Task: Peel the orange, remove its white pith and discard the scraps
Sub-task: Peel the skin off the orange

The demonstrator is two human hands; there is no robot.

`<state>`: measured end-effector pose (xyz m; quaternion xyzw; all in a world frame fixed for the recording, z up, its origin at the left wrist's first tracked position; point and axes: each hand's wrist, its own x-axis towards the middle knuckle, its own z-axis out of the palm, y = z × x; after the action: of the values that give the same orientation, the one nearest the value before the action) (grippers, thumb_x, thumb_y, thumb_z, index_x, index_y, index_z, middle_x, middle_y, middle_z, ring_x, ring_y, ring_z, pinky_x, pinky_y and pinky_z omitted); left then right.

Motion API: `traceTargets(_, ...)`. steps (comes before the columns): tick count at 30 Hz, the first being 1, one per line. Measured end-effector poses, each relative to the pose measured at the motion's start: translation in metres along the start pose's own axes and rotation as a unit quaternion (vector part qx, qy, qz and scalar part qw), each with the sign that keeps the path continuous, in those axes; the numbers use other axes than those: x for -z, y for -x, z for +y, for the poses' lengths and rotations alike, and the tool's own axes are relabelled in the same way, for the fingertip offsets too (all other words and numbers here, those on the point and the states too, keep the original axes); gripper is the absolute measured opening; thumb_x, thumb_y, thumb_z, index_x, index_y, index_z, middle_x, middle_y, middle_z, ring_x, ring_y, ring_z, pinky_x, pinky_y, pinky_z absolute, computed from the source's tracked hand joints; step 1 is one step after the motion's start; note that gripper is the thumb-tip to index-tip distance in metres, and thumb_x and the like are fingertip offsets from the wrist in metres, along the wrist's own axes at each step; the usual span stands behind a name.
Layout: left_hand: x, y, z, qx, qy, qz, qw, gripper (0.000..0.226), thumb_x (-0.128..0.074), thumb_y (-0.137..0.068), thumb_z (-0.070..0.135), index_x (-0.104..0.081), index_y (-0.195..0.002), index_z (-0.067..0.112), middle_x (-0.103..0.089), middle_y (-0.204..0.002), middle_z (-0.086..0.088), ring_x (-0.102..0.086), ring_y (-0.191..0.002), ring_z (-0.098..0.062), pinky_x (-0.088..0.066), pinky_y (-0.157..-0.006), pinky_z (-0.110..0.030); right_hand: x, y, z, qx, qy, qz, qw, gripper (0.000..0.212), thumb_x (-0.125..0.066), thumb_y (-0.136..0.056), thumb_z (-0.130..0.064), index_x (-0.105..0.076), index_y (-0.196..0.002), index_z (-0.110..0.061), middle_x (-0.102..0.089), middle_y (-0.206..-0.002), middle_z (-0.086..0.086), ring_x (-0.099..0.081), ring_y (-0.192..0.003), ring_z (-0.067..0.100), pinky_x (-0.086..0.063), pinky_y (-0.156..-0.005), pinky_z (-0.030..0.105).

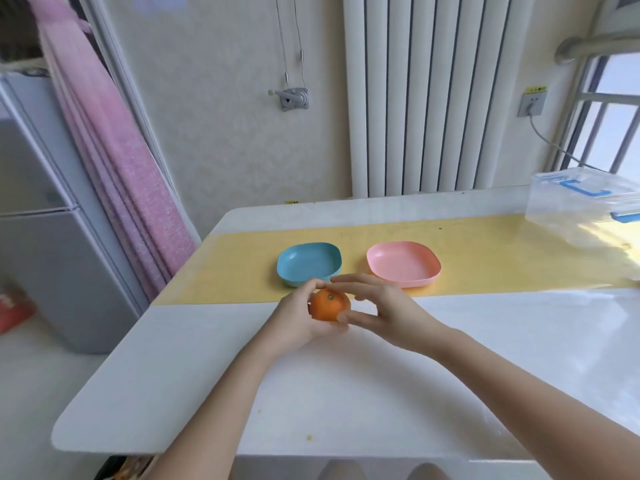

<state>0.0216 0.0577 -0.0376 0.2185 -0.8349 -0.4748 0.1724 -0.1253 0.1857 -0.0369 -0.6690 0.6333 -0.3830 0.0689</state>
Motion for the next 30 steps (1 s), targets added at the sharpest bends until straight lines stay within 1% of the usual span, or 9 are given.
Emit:
traceTargets(3,-0.003,-0.015,0.003,-0.023,0.018,-0.022,0.999,0.051,-0.08,-0.064,0.04,-0.06,-0.11,0.029,-0.068,-0.106,0.007,-0.066,-0.096,-0.008,-0.054,-0.082,-0.026,0.002,-0.005,0.003,0.002,-0.023,0.054,0.998,0.037,-0.068,-0.088,-0.027,-0.061,-0.124,-0.021,-0.06,-0.121,-0.009,-0.057,-0.106,0.009,-0.048,-0.09,0.027)
traceTargets(7,-0.006,-0.037,0.008,-0.031,0.026,-0.03,0.999,0.047,-0.074,-0.059,0.045,-0.06,-0.099,0.027,-0.064,-0.092,0.01,-0.062,-0.081,-0.005,-0.051,-0.072,-0.022,0.011,-0.009,0.009,-0.014,-0.085,0.109,0.99,0.025,-0.072,-0.084,-0.016,-0.063,-0.107,-0.018,-0.065,-0.108,-0.006,-0.061,-0.098,0.011,-0.05,-0.086,0.027)
traceTargets(11,-0.01,-0.056,-0.001,-0.03,0.04,-0.034,0.998,0.05,-0.073,-0.055,0.045,-0.056,-0.097,0.023,-0.06,-0.09,0.007,-0.058,-0.078,-0.01,-0.049,-0.072,-0.03,0.011,-0.017,0.018,-0.016,-0.086,0.116,0.989,0.019,-0.072,-0.083,-0.013,-0.058,-0.096,-0.014,-0.063,-0.102,-0.007,-0.06,-0.097,0.015,-0.049,-0.084,0.027)
traceTargets(14,-0.015,-0.057,-0.011,-0.028,0.063,-0.023,0.997,0.05,-0.077,-0.054,0.044,-0.056,-0.094,0.022,-0.06,-0.087,0.009,-0.057,-0.075,-0.006,-0.047,-0.068,-0.024,0.003,-0.025,0.022,-0.024,-0.071,0.118,0.99,0.019,-0.07,-0.083,-0.018,-0.052,-0.091,-0.017,-0.059,-0.093,-0.008,-0.054,-0.086,0.013,-0.044,-0.076,0.02)
traceTargets(16,-0.022,-0.057,-0.018,-0.036,0.068,0.001,0.997,0.048,-0.077,-0.053,0.042,-0.057,-0.091,0.021,-0.062,-0.084,0.01,-0.059,-0.075,-0.004,-0.047,-0.067,-0.021,-0.011,-0.033,0.02,-0.041,-0.062,0.161,0.984,0.02,-0.066,-0.084,-0.025,-0.047,-0.085,-0.018,-0.054,-0.083,-0.007,-0.049,-0.078,0.014,-0.042,-0.069,0.021)
traceTargets(20,-0.033,-0.059,-0.033,-0.032,0.054,0.012,0.998,0.051,-0.074,-0.056,0.036,-0.059,-0.104,0.024,-0.07,-0.095,0.001,-0.067,-0.092,-0.016,-0.054,-0.077,-0.038,-0.033,-0.045,0.018,-0.064,-0.039,0.228,0.971,0.022,-0.054,-0.09,-0.033,-0.044,-0.079,-0.016,-0.05,-0.071,-0.007,-0.045,-0.067,0.013,-0.041,-0.062,0.027)
traceTargets(23,-0.037,-0.058,-0.034,-0.003,0.002,0.012,1.0,0.053,-0.074,-0.051,0.043,-0.059,-0.099,0.026,-0.07,-0.09,0.005,-0.066,-0.083,-0.01,-0.056,-0.069,-0.032,-0.033,-0.042,0.026,-0.059,-0.029,0.242,0.968,0.024,-0.053,-0.093,-0.031,-0.047,-0.077,-0.014,-0.049,-0.067,-0.01,-0.044,-0.062,0.011,-0.039,-0.058,0.024)
traceTargets(25,-0.04,-0.058,-0.032,0.006,-0.006,0.013,1.0,0.045,-0.071,-0.048,0.046,-0.058,-0.086,0.024,-0.064,-0.075,0.01,-0.06,-0.069,-0.008,-0.048,-0.056,-0.024,-0.033,-0.04,0.029,-0.07,-0.046,0.263,0.961,0.026,-0.055,-0.095,-0.027,-0.049,-0.074,-0.012,-0.047,-0.063,-0.015,-0.043,-0.06,0.008,-0.036,-0.057,0.021)
traceTargets(30,-0.042,-0.054,-0.028,0.005,0.006,0.014,1.0,0.042,-0.069,-0.046,0.044,-0.055,-0.077,0.019,-0.056,-0.067,0.011,-0.05,-0.061,-0.009,-0.041,-0.054,-0.023,-0.034,-0.04,0.03,-0.102,-0.084,0.265,0.955,0.034,-0.055,-0.096,-0.024,-0.043,-0.068,-0.01,-0.04,-0.058,-0.013,-0.034,-0.056,0.008,-0.03,-0.053,0.018)
